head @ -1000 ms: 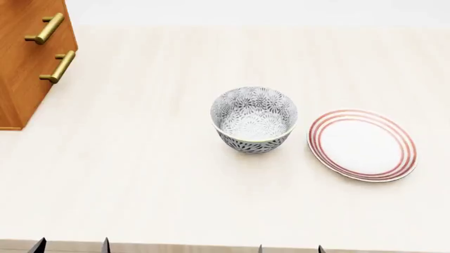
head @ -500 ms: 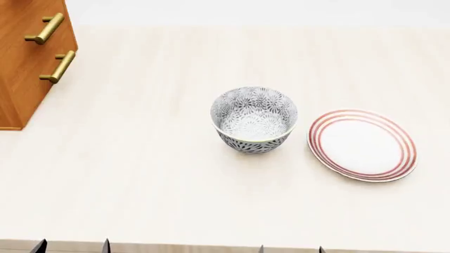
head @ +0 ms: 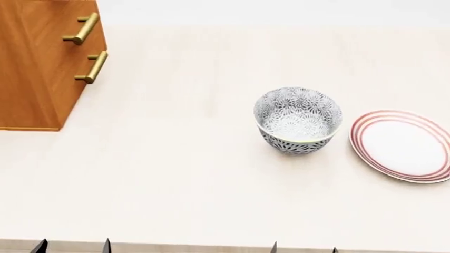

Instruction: Put the bowl on top of the cabinet.

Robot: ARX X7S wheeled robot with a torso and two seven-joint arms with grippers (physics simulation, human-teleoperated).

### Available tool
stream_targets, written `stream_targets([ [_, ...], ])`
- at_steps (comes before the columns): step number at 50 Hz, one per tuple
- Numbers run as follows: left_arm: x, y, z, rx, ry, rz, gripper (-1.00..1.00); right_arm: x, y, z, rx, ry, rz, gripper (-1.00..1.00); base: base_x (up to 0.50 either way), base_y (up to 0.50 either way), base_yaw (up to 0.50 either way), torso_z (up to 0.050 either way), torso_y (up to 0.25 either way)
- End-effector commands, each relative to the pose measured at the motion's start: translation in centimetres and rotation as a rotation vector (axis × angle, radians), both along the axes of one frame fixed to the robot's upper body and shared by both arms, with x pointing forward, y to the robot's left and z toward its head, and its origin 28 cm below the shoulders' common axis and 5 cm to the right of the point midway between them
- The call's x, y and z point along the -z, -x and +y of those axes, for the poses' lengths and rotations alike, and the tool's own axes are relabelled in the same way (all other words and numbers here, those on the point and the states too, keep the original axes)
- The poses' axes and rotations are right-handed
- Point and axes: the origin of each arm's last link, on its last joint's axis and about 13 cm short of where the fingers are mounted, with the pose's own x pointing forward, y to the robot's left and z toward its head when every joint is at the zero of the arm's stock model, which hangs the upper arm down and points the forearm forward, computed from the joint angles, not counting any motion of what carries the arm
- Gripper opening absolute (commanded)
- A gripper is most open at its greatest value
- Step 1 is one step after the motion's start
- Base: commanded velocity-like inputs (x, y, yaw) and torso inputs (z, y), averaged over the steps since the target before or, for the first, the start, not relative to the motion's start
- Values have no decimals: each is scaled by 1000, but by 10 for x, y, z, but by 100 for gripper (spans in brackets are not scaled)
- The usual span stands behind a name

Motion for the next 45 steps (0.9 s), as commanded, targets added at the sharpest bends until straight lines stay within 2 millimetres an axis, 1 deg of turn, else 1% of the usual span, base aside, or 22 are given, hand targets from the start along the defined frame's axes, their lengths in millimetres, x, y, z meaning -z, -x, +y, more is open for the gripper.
stream_targets([
  [1,0,0,0,-4,-6,4,100,-1,0,0,7,-2,-4,100,0,473,0,0,0],
  [12,0,1,0,-7,-4,2,100,0,0,1,6,2,1,100,0,480,0,0,0],
  [17,0,1,0,-8,-4,2,100,0,-2,1,10,-7,23,100,0,0,0,0,0],
  [25,0,1,0,-7,-6,3,100,2,-1,3,14,28,19,100,0,0,0,0,0],
  [33,0,0,-1,-7,-3,8,100,0,-2,3,27,7,33,100,0,0,0,0,0],
  [37,1,-1,-1,-8,-2,14,100,0,-1,4,7,-3,32,100,0,0,0,0,0],
  [39,1,0,0,-8,-1,14,100,-1,0,4,-9,-16,34,100,0,0,0,0,0],
  [45,-9,11,-1,1,2,-26,100,-9,12,4,-16,-34,-25,100,184,0,0,0,0],
])
